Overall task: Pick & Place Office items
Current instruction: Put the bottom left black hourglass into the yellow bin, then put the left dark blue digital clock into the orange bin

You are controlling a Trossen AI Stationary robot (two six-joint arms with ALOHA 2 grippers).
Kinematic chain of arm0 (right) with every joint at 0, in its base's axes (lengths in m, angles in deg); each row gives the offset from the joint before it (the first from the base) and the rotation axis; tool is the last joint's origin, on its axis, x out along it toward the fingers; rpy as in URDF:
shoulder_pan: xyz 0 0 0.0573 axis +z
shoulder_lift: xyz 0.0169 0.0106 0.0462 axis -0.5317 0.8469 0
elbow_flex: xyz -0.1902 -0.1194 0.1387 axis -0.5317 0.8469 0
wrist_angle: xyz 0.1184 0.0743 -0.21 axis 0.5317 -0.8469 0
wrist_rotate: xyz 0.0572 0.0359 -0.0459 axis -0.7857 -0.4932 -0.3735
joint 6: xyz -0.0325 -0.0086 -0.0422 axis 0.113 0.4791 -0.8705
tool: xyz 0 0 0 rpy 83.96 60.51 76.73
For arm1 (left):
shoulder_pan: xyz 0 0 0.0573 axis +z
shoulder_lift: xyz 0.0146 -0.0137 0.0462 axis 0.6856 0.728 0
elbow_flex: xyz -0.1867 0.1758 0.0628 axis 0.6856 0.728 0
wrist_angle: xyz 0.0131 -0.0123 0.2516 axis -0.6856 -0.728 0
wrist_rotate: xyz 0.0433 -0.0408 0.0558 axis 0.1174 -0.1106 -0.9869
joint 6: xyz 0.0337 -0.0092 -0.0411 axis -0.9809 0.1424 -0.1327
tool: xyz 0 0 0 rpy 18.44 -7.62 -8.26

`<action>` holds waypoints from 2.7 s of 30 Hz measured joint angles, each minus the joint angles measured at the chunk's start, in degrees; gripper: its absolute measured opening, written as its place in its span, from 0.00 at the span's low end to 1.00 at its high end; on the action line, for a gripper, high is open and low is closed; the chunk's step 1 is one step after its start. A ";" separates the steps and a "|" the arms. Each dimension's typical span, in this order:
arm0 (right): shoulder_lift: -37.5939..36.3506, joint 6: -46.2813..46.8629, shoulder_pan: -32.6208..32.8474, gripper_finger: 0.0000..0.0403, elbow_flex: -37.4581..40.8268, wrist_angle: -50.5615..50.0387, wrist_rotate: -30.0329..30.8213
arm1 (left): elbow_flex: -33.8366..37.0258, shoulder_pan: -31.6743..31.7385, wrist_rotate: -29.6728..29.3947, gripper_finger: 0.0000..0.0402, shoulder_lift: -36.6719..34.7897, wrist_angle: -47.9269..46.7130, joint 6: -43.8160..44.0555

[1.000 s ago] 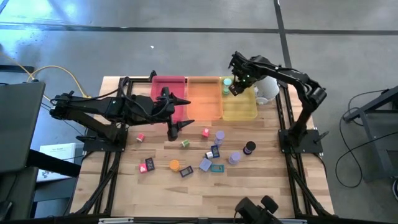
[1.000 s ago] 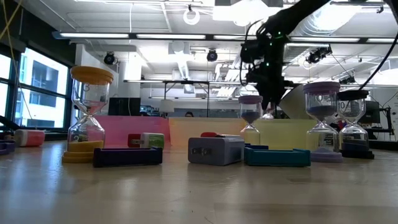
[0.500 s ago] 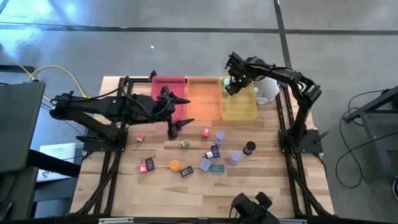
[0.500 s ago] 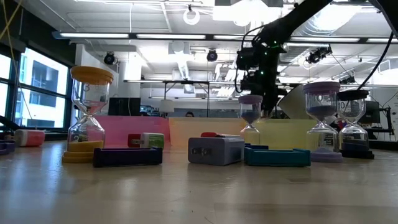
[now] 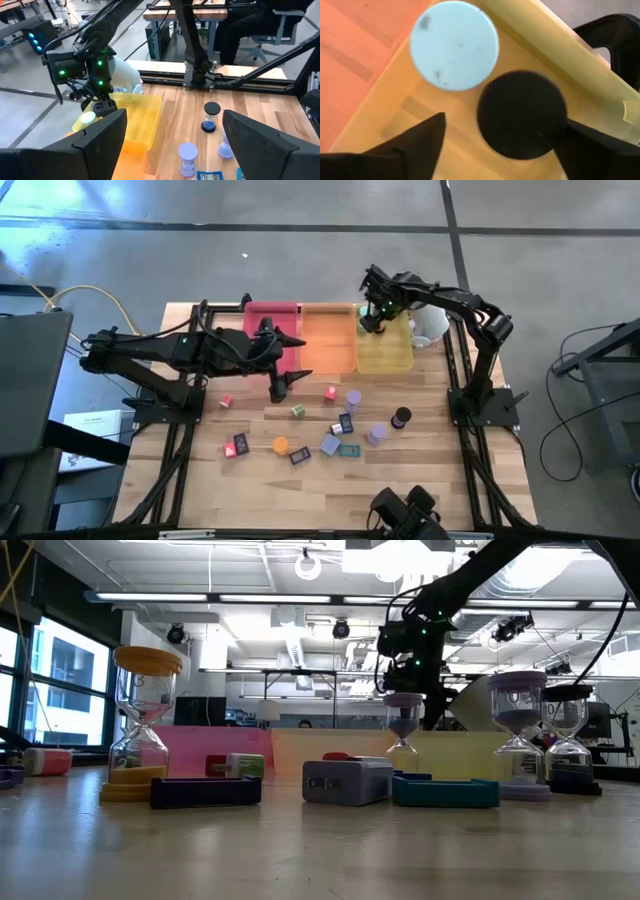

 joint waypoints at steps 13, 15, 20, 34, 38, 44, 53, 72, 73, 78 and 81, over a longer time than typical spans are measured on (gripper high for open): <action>-6.70 0.66 -0.01 0.97 0.00 -0.34 0.89 | 0.00 3.65 6.31 0.80 0.00 0.00 -0.20; -9.24 0.68 0.12 0.96 0.00 -0.40 0.04 | 0.00 4.24 7.44 0.80 0.00 0.00 -0.18; -16.82 1.75 1.76 0.94 0.00 -0.46 -6.60 | 0.00 5.22 9.51 0.80 0.00 0.00 -0.20; -38.71 4.95 14.56 0.93 0.00 -1.17 -29.28 | -0.02 8.05 25.66 0.80 0.00 -1.59 0.49; -42.93 7.63 20.73 0.93 0.00 -1.11 -29.01 | -0.05 8.05 28.77 0.80 0.00 -4.38 4.13; -45.63 12.93 31.27 0.93 0.00 -1.04 -24.98 | -0.09 6.02 27.00 0.80 0.00 -17.31 5.69; -44.37 14.19 44.18 0.93 -0.02 -1.02 -13.60 | -0.09 -5.67 26.66 0.80 -0.03 -24.42 11.78; -35.94 15.67 54.59 0.89 0.00 -1.45 -12.21 | -0.04 -26.59 24.84 0.80 6.87 -36.37 48.05; -35.64 15.67 54.82 0.89 0.00 -1.45 -12.21 | -0.04 -27.18 24.87 0.80 7.66 -35.19 48.00; -35.36 15.69 56.03 0.85 0.00 -1.43 -11.88 | -0.02 -29.16 25.14 0.80 11.10 -28.42 50.75; -35.39 15.65 56.52 0.82 0.00 -1.42 -9.39 | 0.00 -29.41 25.16 0.80 12.14 -26.88 53.91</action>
